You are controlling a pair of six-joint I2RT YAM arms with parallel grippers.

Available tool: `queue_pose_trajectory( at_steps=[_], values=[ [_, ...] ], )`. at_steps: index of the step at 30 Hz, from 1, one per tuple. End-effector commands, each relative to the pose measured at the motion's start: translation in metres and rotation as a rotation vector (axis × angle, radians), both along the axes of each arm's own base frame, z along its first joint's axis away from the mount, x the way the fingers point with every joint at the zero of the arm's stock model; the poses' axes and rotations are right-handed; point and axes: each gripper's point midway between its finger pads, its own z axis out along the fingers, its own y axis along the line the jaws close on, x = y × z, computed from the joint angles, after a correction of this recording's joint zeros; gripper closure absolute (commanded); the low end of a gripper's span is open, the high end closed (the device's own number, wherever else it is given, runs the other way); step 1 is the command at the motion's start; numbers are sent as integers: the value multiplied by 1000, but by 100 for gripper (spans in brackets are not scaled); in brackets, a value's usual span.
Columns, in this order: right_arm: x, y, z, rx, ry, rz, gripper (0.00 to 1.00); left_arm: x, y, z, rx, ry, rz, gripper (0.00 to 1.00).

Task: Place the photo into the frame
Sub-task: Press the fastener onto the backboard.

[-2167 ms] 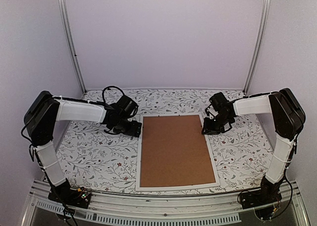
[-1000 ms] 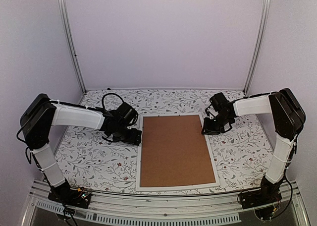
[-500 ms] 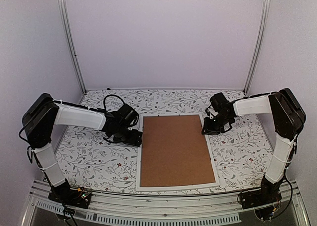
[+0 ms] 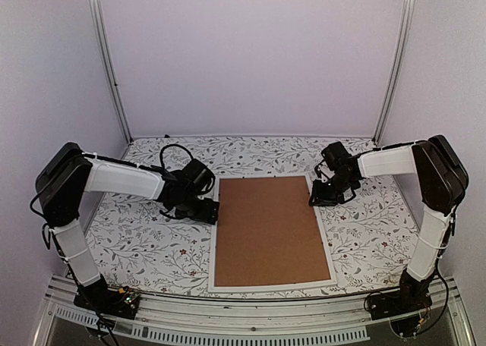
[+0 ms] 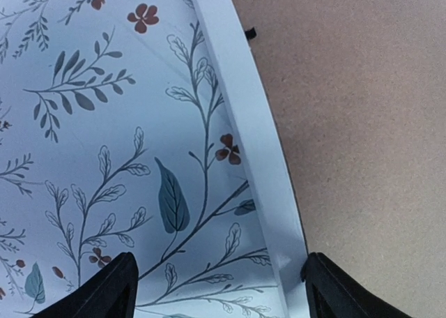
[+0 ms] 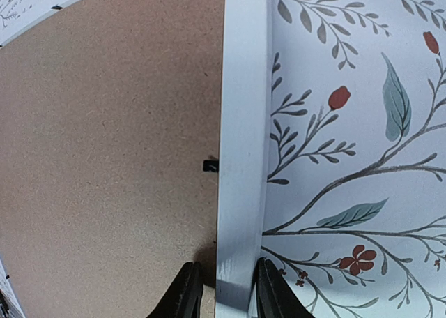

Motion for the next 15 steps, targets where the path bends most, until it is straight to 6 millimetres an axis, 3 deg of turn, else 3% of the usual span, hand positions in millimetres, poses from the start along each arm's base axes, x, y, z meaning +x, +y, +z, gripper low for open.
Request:
queue_pose_trajectory(
  at_steps=[1,11,15],
  values=[
    [-24,-1,-29,-16,100,14,71,-17,-13,-27,30,55,-49,15],
    [-25,-2,-29,-12,100,11,71,-24,-17,-36,76,61,-59,15],
    [-26,-3,-31,-18,102,10,71,-19,-18,-13,56,11,-49,15]
  ],
)
